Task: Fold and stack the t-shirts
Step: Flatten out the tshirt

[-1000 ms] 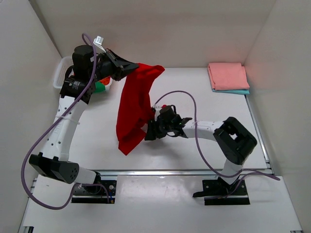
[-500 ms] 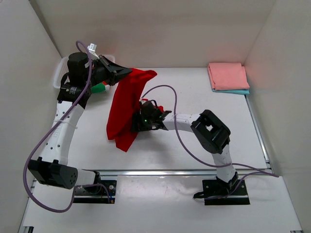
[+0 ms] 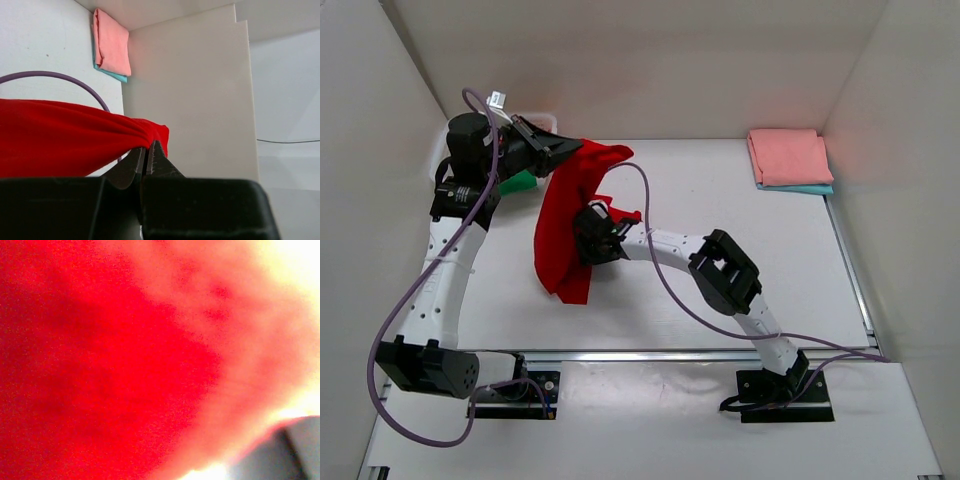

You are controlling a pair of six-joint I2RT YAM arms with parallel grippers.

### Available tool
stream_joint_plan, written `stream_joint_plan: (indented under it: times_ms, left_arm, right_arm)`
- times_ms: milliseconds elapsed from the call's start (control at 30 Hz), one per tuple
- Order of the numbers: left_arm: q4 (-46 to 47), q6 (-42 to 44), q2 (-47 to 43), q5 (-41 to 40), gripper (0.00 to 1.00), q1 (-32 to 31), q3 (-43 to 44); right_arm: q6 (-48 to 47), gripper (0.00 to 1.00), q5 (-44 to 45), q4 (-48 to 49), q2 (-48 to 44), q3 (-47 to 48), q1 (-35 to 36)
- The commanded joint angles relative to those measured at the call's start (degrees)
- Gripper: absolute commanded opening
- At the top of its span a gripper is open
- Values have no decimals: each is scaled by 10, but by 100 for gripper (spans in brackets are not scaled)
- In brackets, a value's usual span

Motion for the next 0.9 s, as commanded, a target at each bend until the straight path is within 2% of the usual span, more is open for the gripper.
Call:
stream_joint_plan:
  times_ms: [0,33,100,133,200,267,333,433,467,533,633,700,767,867]
  left_arm:
    - [37,-11,-37,4,0,5,-2]
    - [39,-12,-42,4,0,8,-3]
    - [38,-14,-50,6,0,12,-7]
    - [36,-12,-49,6,0,15,-9]
    - [43,-16,-56,8,0,13,-21]
    - [51,-26,-63,9,0,14,-35]
    - [59,-32,-64,17,0,14,-48]
    - [52,-29,-65,21,0,16,-45]
    - [51,-21,-65,24,0,17,-43]
    - [51,-20,-67,33,0,20,-44]
    - [66,-32,-72,36,0,16,-60]
    - [75,-41,-77,38,0,14,-74]
    - [86,-43,-77,39,0,11,-85]
    - [82,-43,-77,41,0,11,-86]
  right_arm:
    - [-57,47,76,-167,95,-1,6]
    - [-70,47,74,-173,103,1,8]
    - [-77,33,69,-159,106,-9,20]
    - [-78,29,61,-153,105,-14,15]
    - [-78,4,45,-151,104,-17,17]
    - [-88,0,44,-150,106,-20,18]
    - [-89,0,28,-138,91,-38,10]
    - [-86,2,-17,-82,-3,-129,-18]
    - [-74,12,-50,-52,-24,-179,-42]
    - [-39,25,-92,-23,-109,-267,-75]
    - [8,30,-129,50,-206,-365,-131]
    - [23,34,-170,87,-223,-376,-177]
    - [24,42,-201,90,-197,-332,-203]
    - [28,44,-252,93,-138,-261,-233]
